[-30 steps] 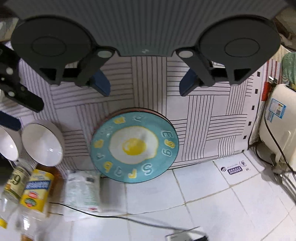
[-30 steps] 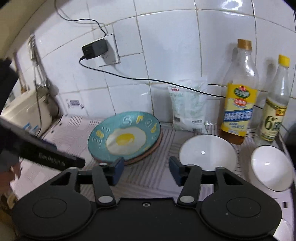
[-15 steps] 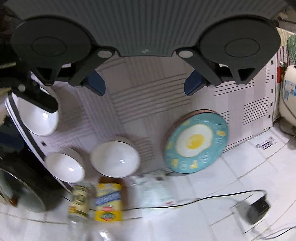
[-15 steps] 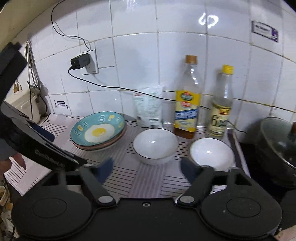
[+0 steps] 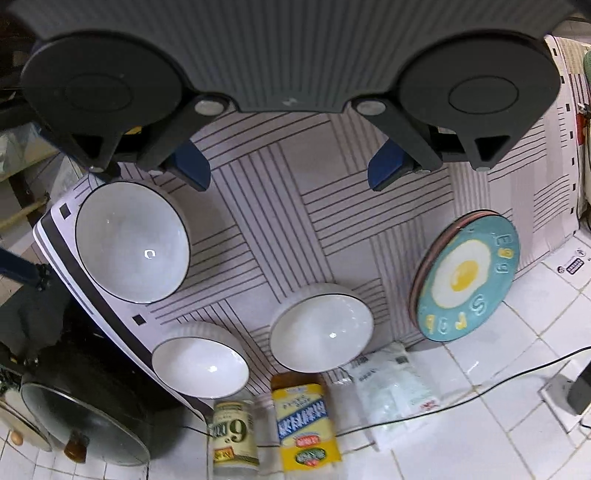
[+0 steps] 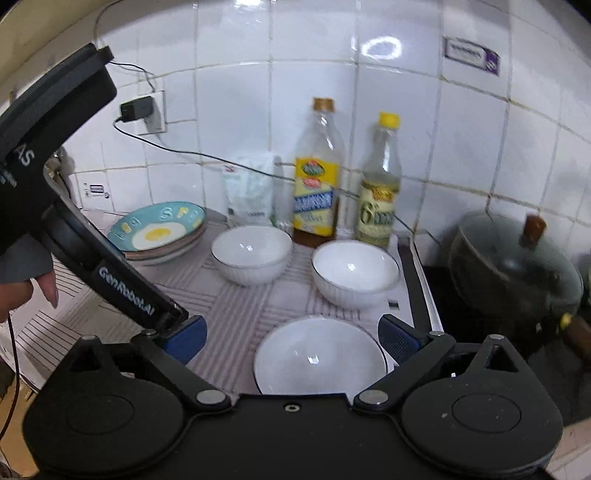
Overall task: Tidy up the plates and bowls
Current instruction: 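Move both grippers to a white bowl rim and close them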
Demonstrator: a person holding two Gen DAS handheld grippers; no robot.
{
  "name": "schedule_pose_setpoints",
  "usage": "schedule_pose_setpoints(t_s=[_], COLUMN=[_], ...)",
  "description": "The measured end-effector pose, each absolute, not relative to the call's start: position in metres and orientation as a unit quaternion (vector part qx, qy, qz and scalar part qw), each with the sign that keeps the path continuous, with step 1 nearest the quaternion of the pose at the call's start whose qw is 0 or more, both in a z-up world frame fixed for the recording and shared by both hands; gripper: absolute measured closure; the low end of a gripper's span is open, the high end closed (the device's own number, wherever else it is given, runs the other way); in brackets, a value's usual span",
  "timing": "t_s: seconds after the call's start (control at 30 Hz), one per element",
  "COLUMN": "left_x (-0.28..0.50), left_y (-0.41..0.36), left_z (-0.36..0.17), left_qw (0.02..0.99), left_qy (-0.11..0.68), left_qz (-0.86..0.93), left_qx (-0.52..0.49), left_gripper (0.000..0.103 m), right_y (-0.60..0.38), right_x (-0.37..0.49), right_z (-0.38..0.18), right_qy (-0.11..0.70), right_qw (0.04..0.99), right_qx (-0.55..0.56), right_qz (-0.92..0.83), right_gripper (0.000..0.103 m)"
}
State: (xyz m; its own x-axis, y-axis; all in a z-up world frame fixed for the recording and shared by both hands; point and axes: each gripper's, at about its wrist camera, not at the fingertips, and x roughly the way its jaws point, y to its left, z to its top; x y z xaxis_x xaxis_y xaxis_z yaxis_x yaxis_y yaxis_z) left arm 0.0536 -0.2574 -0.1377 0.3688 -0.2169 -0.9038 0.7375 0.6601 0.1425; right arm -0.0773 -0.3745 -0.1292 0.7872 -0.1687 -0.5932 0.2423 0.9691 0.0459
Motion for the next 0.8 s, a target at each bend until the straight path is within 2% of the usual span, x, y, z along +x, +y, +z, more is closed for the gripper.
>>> schedule_pose_setpoints(t_s=[0.57,0.8], left_x=[0.045,0.032], left_y=[-0.298,-0.310], left_z=[-0.185,-0.196], left_qw=[0.755,0.757], left_qy=[0.488,0.460], left_qz=[-0.346,-0.369], left_qx=[0.269,0.280], left_gripper=[0.010,0.010], right_y=[-0.393,-0.397], right_x=[-0.094,-0.092], right_z=[-0.226,-0.244], right_qy=[0.349,0.323], right_qw=[0.921,0.927], right_qx=[0.115,0.135], right_qz=[-0.133,-0.134], right_gripper=[0.002,0.002])
